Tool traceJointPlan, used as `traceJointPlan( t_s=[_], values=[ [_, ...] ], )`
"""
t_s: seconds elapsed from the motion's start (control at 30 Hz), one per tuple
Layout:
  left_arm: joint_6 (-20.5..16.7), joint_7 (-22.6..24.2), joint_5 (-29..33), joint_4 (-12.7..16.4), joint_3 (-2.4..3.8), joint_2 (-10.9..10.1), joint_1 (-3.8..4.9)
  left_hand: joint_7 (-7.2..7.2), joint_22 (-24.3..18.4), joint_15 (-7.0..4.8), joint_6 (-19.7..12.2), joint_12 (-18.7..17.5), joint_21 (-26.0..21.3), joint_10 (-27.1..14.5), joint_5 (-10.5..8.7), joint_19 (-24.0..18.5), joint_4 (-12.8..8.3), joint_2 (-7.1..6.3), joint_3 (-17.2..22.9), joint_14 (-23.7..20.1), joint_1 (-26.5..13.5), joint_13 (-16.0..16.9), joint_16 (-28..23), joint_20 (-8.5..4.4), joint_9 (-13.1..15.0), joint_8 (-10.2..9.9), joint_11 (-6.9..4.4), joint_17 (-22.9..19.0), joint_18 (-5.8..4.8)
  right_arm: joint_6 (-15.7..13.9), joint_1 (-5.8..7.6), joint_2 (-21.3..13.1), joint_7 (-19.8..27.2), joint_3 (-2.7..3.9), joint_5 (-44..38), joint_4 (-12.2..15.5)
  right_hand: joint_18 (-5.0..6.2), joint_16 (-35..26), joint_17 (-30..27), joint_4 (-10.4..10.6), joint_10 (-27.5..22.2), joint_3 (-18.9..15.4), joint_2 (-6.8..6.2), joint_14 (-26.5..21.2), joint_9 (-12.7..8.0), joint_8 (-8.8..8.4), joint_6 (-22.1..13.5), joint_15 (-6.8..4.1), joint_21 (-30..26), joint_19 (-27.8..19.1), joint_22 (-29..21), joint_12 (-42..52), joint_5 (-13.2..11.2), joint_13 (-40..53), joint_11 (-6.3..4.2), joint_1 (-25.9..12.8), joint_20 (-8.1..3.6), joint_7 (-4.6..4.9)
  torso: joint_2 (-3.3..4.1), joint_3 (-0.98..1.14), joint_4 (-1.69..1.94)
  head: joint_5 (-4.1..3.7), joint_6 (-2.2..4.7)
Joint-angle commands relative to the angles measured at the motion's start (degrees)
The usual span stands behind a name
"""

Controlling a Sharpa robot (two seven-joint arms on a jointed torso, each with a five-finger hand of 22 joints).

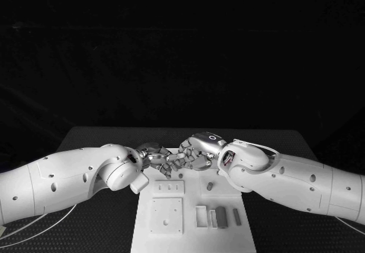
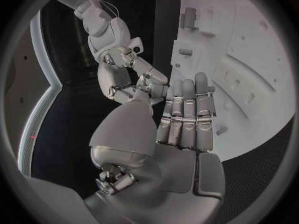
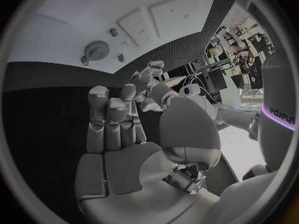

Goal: Assemble the parts on the task board

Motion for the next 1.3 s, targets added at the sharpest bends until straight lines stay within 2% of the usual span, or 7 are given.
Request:
traceJointPlan(
  t_s=[0.03, 0.43, 0.67, 0.83, 0.9, 1.0, 1.3],
  values=[
    [1.1, 0.0, -0.5, 0.2, 0.03, 0.2, 0.01, -0.06, 0.1, -0.30, 0.3, 0.2, 0.3, 0.0, -0.22, 0.3, 0.0, 0.48, -0.5, 0.0, -0.2, 0.1, 0.3, -0.21, 0.0, 0.2, -0.35, -0.1, 1.29, 1.1, -0.05, 0.1, 0.1, 0.03, -0.7, 0.3, 3.38, 0.4, 0.1, 0.2, 0.0, 0.0, 0.39, -0.3, 2.5, 0.18, 1.4, -0.62, 0.4, 0.0, 1.2, 0.2, -0.2, 0.1, -0.51, -0.2, -0.31, 1.01, 0.00, -0.02, 0.05, -0.01, -0.10],
    [0.9, -0.1, -0.5, 0.5, 0.04, 0.1, 0.02, -0.32, 0.8, -0.57, 0.9, 0.7, 0.6, 0.3, -0.21, 0.7, 0.0, 1.46, -1.6, 0.3, 1.6, 0.5, 1.1, -0.47, 0.0, 0.3, -0.59, -0.4, 1.30, 1.6, -0.05, 0.6, 0.3, 0.02, -1.2, 0.1, 3.38, 0.4, 0.1, 0.2, 0.0, 0.0, 0.38, -0.3, 2.6, 0.16, 1.4, -0.63, 0.4, 0.0, 1.2, 0.3, -0.2, 0.1, -0.53, -0.2, -0.32, 1.00, 0.00, 0.02, 0.00, 0.07, -0.12],
    [1.0, 0.0, -0.5, 0.7, 0.04, 0.0, 0.02, -0.50, 1.5, -0.78, 1.4, 1.0, 0.7, 0.6, -0.21, 1.0, -0.1, 2.21, -2.0, 0.5, 5.0, 0.8, 1.8, -0.67, 0.1, 0.5, -0.76, -0.6, 1.21, 1.6, -0.05, 0.9, 0.4, 0.02, -1.1, -0.3, 3.38, 0.4, 0.2, 0.2, 0.0, 0.0, 0.37, -0.3, 2.6, 0.14, 1.4, -0.64, 0.4, 0.0, 1.2, 0.3, -0.2, 0.0, -0.53, -0.2, -0.32, 1.00, 0.05, 0.07, -0.07, -0.04, -0.17],
    [1.3, 0.0, -0.5, 0.8, 0.04, 0.1, 0.03, -0.53, 1.8, -0.81, 1.5, 1.1, 0.7, 0.7, -0.21, 1.1, -0.1, 2.86, -1.9, 0.4, 7.4, 0.9, 2.1, -0.71, 0.1, 0.4, -0.78, -0.8, 1.13, 1.9, -0.06, 1.2, 0.4, 0.02, -0.9, -0.6, 3.38, 0.4, 0.2, 0.2, 0.0, 0.0, 0.36, -0.3, 2.6, 0.13, 1.4, -0.64, 0.4, 0.0, 1.2, 0.3, -0.2, 0.0, -0.53, -0.3, -0.32, 1.00, 0.06, 0.05, 0.05, -0.17, -0.24],
    [1.3, 0.1, -0.5, 0.9, 0.04, 0.0, 0.03, -0.56, 2.0, -0.86, 1.6, 1.1, 0.8, 0.8, -0.20, 1.2, -0.2, 3.49, -1.5, 0.5, 8.8, 1.0, 2.3, -0.77, 0.1, 0.5, -0.83, -0.9, 1.14, 2.0, -0.06, 1.3, 0.4, 0.02, -0.9, -0.8, 3.38, 0.4, 0.2, 0.2, 0.0, 0.0, 0.37, -0.3, 2.6, 0.12, 1.4, -0.64, 0.4, 0.0, 1.2, 0.3, -0.2, 0.0, -0.53, -0.3, -0.32, 1.00, 0.02, 0.07, 0.09, -0.22, -0.24],
    [1.4, 0.1, -0.5, 1.0, 0.04, -0.1, 0.03, -0.55, 2.1, -0.86, 1.7, 1.2, 0.7, 0.9, -0.19, 1.3, -0.1, 3.43, -0.5, 0.5, 10.0, 1.0, 2.5, -0.75, 0.1, 0.5, -0.83, -1.0, 1.06, 2.1, -0.06, 1.3, 0.4, 0.01, -0.9, -0.9, 3.38, 0.4, 0.2, 0.2, 0.0, 0.0, 0.38, -0.4, 2.7, 0.12, 1.4, -0.64, 0.4, 0.0, 1.2, 0.3, -0.2, 0.0, -0.53, -0.3, -0.33, 1.00, 0.03, 0.07, 0.09, -0.23, -0.33],
    [1.3, 0.1, -0.5, 0.7, 0.04, -0.4, 0.03, -0.52, 2.3, -0.83, 1.7, 1.2, 0.7, 0.9, -0.20, 1.3, 0.0, 3.16, -0.2, 0.5, 9.7, 1.1, 2.7, -0.72, 0.1, 0.4, -0.82, -1.0, 0.95, 2.0, -0.06, 1.2, 0.2, 0.01, -0.9, -1.4, 3.38, 0.4, 0.2, 0.1, 0.0, 0.0, 0.41, -0.4, 2.7, 0.09, 1.4, -0.64, 0.4, -0.1, 1.2, 0.3, -0.2, 0.0, -0.54, -0.3, -0.33, 0.99, 0.03, 0.06, -0.03, -0.15, -0.37]
  ],
)
